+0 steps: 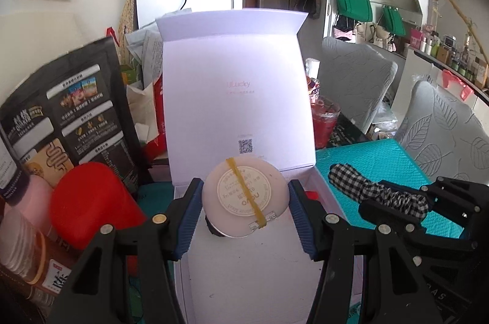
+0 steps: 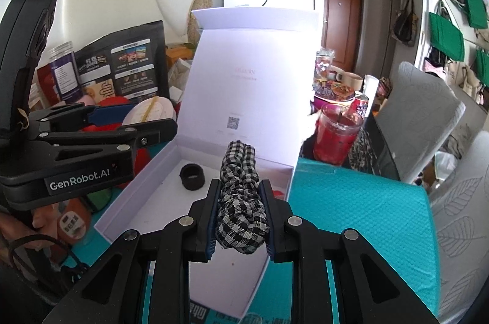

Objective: Organize rigid objects
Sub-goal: 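Open the right tool to drop the scrunchie in the box while the left tool releases the compact, then withdraw both tools from the box back toward the remaining items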

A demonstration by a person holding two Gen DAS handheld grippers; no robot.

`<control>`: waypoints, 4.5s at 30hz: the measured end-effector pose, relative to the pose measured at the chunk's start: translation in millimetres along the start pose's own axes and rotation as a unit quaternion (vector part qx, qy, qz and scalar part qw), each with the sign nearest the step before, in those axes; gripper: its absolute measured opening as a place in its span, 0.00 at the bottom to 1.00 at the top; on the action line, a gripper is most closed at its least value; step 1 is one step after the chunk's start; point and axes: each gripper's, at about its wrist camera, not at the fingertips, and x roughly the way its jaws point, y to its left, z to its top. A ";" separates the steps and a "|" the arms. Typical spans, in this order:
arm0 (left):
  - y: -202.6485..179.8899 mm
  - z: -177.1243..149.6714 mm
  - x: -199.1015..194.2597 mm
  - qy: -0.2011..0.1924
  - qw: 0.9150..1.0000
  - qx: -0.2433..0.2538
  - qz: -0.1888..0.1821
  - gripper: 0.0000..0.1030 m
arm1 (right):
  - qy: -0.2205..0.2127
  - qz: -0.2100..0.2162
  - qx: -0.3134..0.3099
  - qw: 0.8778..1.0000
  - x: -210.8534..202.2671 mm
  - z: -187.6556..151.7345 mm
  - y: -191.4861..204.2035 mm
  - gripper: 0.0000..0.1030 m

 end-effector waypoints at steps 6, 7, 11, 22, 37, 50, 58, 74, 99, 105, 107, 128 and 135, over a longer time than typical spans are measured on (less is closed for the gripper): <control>11.8 -1.6 24.5 0.024 1.000 -0.007 0.012 0.54 | 0.016 0.006 0.009 1.000 27.1 3.1 -1.6 0.23; 12.8 -1.3 26.8 0.024 1.000 -0.005 0.017 0.54 | 0.018 0.007 0.011 1.000 31.3 3.6 -1.5 0.23; 19.1 -3.3 38.3 0.035 0.999 -0.007 0.035 0.54 | 0.025 0.002 0.014 1.000 46.0 4.7 -3.0 0.23; 32.6 -14.3 75.2 0.091 0.995 -0.021 0.033 0.54 | 0.047 0.000 0.040 0.998 77.3 3.7 -11.8 0.23; 28.4 -22.3 94.5 0.121 0.992 -0.017 0.041 0.54 | 0.076 0.000 0.054 0.996 91.6 -4.9 -15.6 0.28; 26.8 -17.0 83.7 0.116 0.992 -0.018 0.048 0.55 | 0.066 -0.032 0.045 0.996 73.5 1.0 -15.8 0.40; 23.7 -9.6 57.8 0.090 0.995 -0.020 0.044 0.55 | 0.058 -0.035 0.044 0.997 55.1 1.4 -11.0 0.40; 9.9 4.4 -23.8 0.036 0.998 -0.009 0.051 0.55 | 0.005 -0.047 0.036 0.998 -16.2 15.0 6.5 0.40; -13.3 -20.3 -160.5 -0.037 0.997 -0.015 0.064 0.97 | -0.079 -0.065 0.025 0.994 -153.0 -14.9 39.3 0.65; -18.1 -37.1 -183.9 -0.041 0.997 -0.015 0.071 0.97 | -0.085 -0.081 0.029 0.993 -177.1 -34.8 44.7 0.75; -20.3 -44.6 -190.6 -0.043 0.997 -0.012 0.070 0.97 | -0.087 -0.085 0.032 0.992 -184.7 -43.3 46.1 0.78; -58.4 -121.8 -206.8 -0.013 1.000 0.004 0.017 0.97 | -0.060 -0.092 0.058 0.992 -216.6 -125.2 52.8 0.85; -66.9 -137.1 -205.2 -0.003 1.000 0.000 0.002 0.97 | -0.047 -0.108 0.080 0.990 -222.4 -148.0 35.9 0.85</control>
